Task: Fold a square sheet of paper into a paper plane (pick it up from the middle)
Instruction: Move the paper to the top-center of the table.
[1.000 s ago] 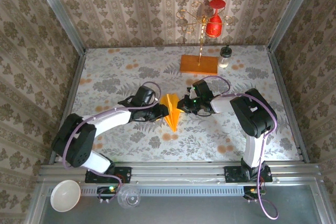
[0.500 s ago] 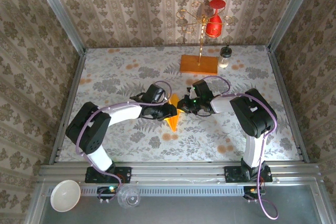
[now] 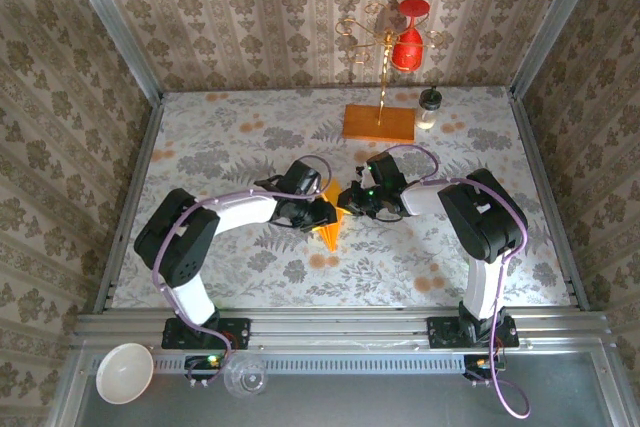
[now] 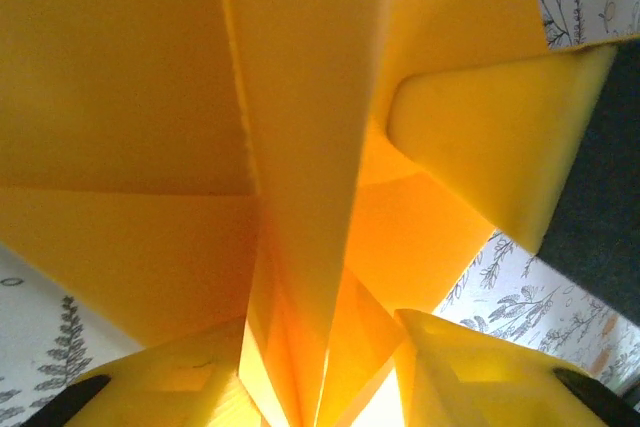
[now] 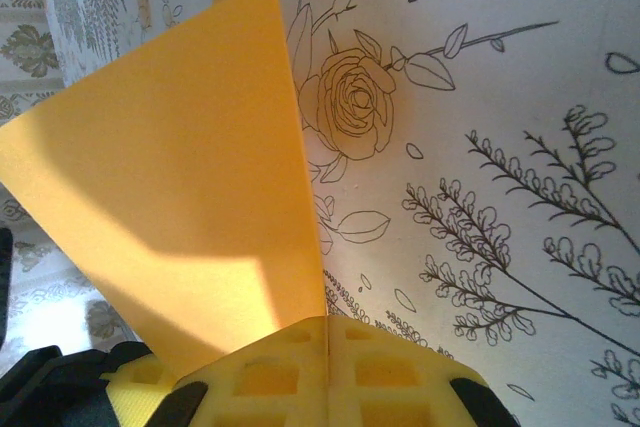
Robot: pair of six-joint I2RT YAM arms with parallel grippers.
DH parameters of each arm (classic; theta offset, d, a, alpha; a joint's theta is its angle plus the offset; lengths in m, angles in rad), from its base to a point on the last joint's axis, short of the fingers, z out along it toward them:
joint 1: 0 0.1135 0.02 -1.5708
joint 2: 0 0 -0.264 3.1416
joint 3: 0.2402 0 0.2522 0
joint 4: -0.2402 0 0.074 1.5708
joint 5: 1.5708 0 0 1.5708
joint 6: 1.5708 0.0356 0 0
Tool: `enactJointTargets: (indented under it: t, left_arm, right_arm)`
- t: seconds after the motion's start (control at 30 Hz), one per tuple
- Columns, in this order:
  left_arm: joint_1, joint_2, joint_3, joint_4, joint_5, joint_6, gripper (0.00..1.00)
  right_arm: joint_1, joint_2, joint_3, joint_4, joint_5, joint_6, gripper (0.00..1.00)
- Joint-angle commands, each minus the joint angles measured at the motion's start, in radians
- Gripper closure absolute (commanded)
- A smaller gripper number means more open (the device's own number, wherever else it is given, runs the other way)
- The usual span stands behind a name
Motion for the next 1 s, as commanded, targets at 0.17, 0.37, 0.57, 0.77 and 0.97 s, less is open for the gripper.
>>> enactJointTargets:
  t: [0.17, 0.37, 0.57, 0.77, 0.97]
  left_arm:
    - [-0.024, 0.050, 0.084, -0.095, -0.040, 0.029, 0.60]
    - [-0.024, 0.066, 0.098, -0.135, -0.069, 0.023, 0.67]
    - [-0.024, 0.059, 0.103, -0.145, -0.081, 0.026, 0.77]
    - [-0.021, 0.034, 0.106, -0.168, -0.107, 0.043, 0.83]
    - [0.001, 0.014, 0.108, -0.191, -0.132, 0.076, 0.93]
  right_arm:
    - [0.004, 0.013, 0.012, -0.002, -0.023, 0.005, 0.98]
    - [0.004, 0.010, 0.011, -0.004, -0.023, 0.004, 0.98]
    - [0.001, -0.005, 0.013, -0.016, -0.017, 0.005, 0.96]
    - [-0.011, -0.066, 0.016, -0.088, 0.020, -0.022, 0.78]
    - [-0.045, -0.183, -0.017, -0.206, 0.171, -0.039, 0.50]
